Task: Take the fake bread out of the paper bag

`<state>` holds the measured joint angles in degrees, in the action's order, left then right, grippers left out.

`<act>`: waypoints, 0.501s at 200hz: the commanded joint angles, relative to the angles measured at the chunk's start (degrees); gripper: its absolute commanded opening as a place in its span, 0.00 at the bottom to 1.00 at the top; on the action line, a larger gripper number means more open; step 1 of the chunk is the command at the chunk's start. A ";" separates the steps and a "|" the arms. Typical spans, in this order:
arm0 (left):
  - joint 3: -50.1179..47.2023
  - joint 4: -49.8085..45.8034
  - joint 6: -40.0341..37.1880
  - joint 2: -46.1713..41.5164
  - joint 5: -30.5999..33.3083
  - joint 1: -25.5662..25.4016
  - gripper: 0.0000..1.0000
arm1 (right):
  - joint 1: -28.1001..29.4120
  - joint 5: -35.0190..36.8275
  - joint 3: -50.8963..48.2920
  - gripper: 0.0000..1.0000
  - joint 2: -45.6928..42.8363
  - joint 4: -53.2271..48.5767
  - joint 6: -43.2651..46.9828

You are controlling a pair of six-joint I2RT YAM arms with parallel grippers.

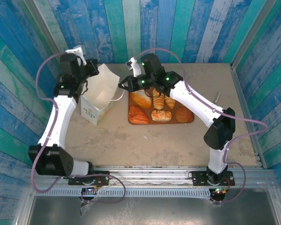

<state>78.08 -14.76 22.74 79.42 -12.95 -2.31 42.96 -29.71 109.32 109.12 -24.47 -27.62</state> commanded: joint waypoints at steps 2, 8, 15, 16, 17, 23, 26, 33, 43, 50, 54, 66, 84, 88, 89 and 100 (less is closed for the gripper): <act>2.83 2.55 -1.22 4.18 -0.12 0.61 0.01 | -0.38 0.80 3.05 0.10 1.46 -0.93 0.74; 3.20 2.75 -1.12 5.02 -0.53 0.84 0.01 | -0.56 0.73 3.62 0.10 1.92 -0.98 0.71; 3.62 3.25 -0.87 5.76 -0.89 1.05 0.01 | -0.74 0.56 4.32 0.10 2.42 -1.00 0.42; 3.64 3.34 -0.86 5.93 -0.91 1.02 0.01 | -0.79 0.54 4.50 0.09 2.59 -0.99 0.41; 3.69 3.43 -0.82 6.06 -1.01 1.05 0.01 | -0.82 0.49 4.59 0.09 2.63 -1.01 0.39; 3.88 3.83 -0.61 6.68 -1.36 1.18 0.01 | -1.02 0.56 5.01 0.09 3.12 -1.03 0.29; 4.05 4.06 -0.53 6.97 -1.43 1.31 0.01 | -1.03 0.54 5.29 0.09 3.24 -1.12 0.35; 4.16 4.63 -0.42 7.52 -1.47 1.42 0.01 | -1.12 1.08 5.71 0.09 3.72 -1.15 0.46; 4.28 5.44 -0.35 8.26 -1.42 1.51 0.01 | -1.38 1.24 6.27 0.09 4.35 -1.17 0.32; 4.55 5.63 -0.23 8.80 -1.35 1.58 0.01 | -1.63 0.79 6.72 0.09 4.98 -1.19 0.23; 4.91 5.63 -0.29 9.14 -1.46 1.66 0.01 | -1.80 0.59 6.99 0.09 5.33 -1.23 0.13; 5.87 5.19 -0.84 10.05 -1.60 1.69 0.01 | -2.19 0.02 8.02 0.09 6.47 -1.86 0.25; 7.21 4.44 -1.52 11.61 -0.90 1.84 0.01 | -2.75 0.14 9.16 0.09 7.66 -2.09 0.29; 7.41 4.40 -1.64 11.92 -0.80 1.91 0.01 | -2.84 0.14 9.57 0.09 7.96 -2.18 0.35; 7.47 4.35 -1.60 12.00 -0.78 1.93 0.01 | -2.91 0.04 9.74 0.09 8.19 -2.19 0.41; 7.79 4.90 -1.26 12.69 -0.43 2.17 0.00 | -3.31 -0.17 11.45 0.09 9.27 -2.85 0.43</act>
<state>83.53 -11.57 22.46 88.95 -13.98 -0.69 40.53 -29.41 117.27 116.20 -25.58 -27.57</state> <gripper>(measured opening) 0.040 0.089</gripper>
